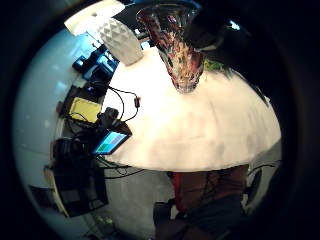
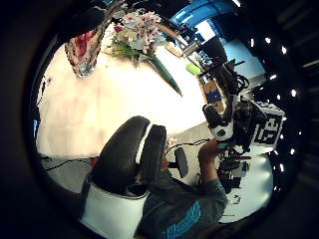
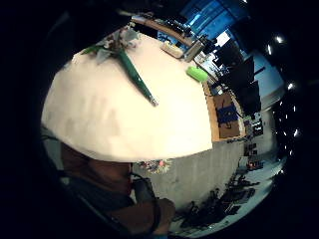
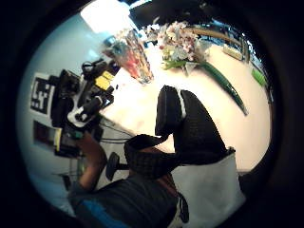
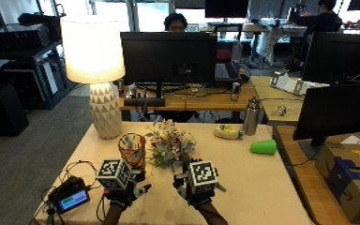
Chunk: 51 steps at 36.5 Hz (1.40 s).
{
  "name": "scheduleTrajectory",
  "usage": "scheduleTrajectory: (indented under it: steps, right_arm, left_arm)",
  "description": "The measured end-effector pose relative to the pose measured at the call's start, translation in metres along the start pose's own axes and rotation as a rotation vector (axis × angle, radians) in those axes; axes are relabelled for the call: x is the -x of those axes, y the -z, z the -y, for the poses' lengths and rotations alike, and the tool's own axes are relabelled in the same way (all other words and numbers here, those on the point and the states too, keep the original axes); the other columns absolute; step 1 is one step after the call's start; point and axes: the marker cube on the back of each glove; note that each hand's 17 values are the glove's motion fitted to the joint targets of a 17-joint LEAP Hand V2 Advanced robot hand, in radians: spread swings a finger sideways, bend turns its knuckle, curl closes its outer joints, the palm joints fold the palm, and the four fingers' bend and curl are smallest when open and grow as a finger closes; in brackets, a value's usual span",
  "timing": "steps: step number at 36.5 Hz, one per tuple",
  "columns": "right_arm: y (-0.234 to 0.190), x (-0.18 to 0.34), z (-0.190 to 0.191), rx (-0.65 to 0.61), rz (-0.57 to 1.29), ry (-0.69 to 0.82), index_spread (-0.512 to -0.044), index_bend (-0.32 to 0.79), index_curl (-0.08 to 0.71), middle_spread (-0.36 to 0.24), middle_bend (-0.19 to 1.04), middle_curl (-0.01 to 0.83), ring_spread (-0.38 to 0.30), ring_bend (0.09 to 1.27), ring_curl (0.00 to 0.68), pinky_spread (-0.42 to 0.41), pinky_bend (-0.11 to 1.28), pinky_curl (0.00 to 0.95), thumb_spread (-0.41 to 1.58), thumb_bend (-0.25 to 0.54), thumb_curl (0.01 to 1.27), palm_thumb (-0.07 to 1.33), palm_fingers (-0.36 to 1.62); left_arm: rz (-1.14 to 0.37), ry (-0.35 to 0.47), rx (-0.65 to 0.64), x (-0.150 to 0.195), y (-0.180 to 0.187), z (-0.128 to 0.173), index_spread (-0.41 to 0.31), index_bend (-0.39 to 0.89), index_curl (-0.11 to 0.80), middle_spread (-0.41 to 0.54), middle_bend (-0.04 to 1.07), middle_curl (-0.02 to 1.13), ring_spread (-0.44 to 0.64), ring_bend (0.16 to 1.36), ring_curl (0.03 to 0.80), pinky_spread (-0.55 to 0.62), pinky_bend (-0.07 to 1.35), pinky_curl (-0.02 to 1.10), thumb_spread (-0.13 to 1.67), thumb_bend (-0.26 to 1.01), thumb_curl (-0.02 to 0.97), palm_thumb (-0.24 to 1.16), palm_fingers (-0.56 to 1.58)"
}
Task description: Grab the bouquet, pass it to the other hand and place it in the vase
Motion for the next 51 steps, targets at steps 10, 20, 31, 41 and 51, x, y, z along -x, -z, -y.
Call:
scheduleTrajectory:
  steps: [10, 20, 31, 41, 51]
  right_arm:
    - [0.001, 0.007, 0.0, 0.012, -0.004, 0.021, -0.303, 0.15, 0.148, 0.049, 0.24, 0.154, 0.15, 0.26, 0.129, 0.272, 0.49, 0.214, 0.93, 0.246, 0.15, 0.42, 0.38]
    - [0.0, 0.007, 0.004, 0.005, 0.013, 0.012, -0.341, 0.15, 0.194, 0.056, 0.22, 0.216, 0.177, 0.27, 0.167, 0.303, 0.5, 0.257, 1.13, 0.199, 0.21, 0.44, 0.36]
    - [-0.004, -0.002, 0.002, 0.046, -0.001, 0.025, -0.35, 0.12, 0.212, 0.058, 0.21, 0.265, 0.187, 0.3, 0.204, 0.316, 0.51, 0.289, 1.21, 0.14, 0.25, 0.45, 0.33]
    - [-0.013, -0.071, 0.005, 0.066, -0.046, -0.038, -0.342, 0.06, 0.172, 0.071, 0.2, 0.294, 0.2, 0.33, 0.233, 0.326, 0.6, 0.334, 1.2, 0.065, 0.28, 0.45, 0.17]
    - [-0.044, -0.135, 0.024, -0.002, -0.029, -0.097, -0.328, 0.09, 0.149, 0.093, 0.19, 0.291, 0.223, 0.33, 0.238, 0.334, 0.71, 0.364, 1.17, 0.008, 0.3, 0.47, -0.02]
  left_arm:
    - [-0.028, 0.009, 0.029, 0.004, -0.007, 0.0, -0.114, 0.17, 0.164, 0.003, 0.19, 0.19, 0.16, 0.49, 0.201, 0.33, 0.32, 0.17, 0.8, 0.03, 0.111, 0.16, 0.53]
    - [-0.025, 0.001, 0.008, 0.004, -0.002, 0.004, -0.125, 0.16, 0.222, 0.004, 0.18, 0.24, 0.18, 0.5, 0.233, 0.38, 0.32, 0.22, 0.94, -0.02, 0.169, 0.17, 0.5]
    - [-0.02, -0.014, -0.001, -0.001, 0.004, 0.002, -0.128, 0.16, 0.263, 0.009, 0.18, 0.27, 0.2, 0.5, 0.252, 0.4, 0.31, 0.26, 0.99, -0.02, 0.211, 0.16, 0.48]
    - [-0.014, -0.021, -0.04, -0.003, 0.009, -0.004, -0.13, 0.15, 0.285, 0.014, 0.18, 0.29, 0.21, 0.5, 0.265, 0.4, 0.31, 0.28, 1.01, -0.03, 0.235, 0.15, 0.47]
    - [-0.023, -0.019, -0.058, 0.001, 0.005, -0.01, -0.125, 0.14, 0.296, 0.022, 0.17, 0.3, 0.21, 0.52, 0.277, 0.4, 0.33, 0.31, 1.01, -0.03, 0.251, 0.14, 0.45]
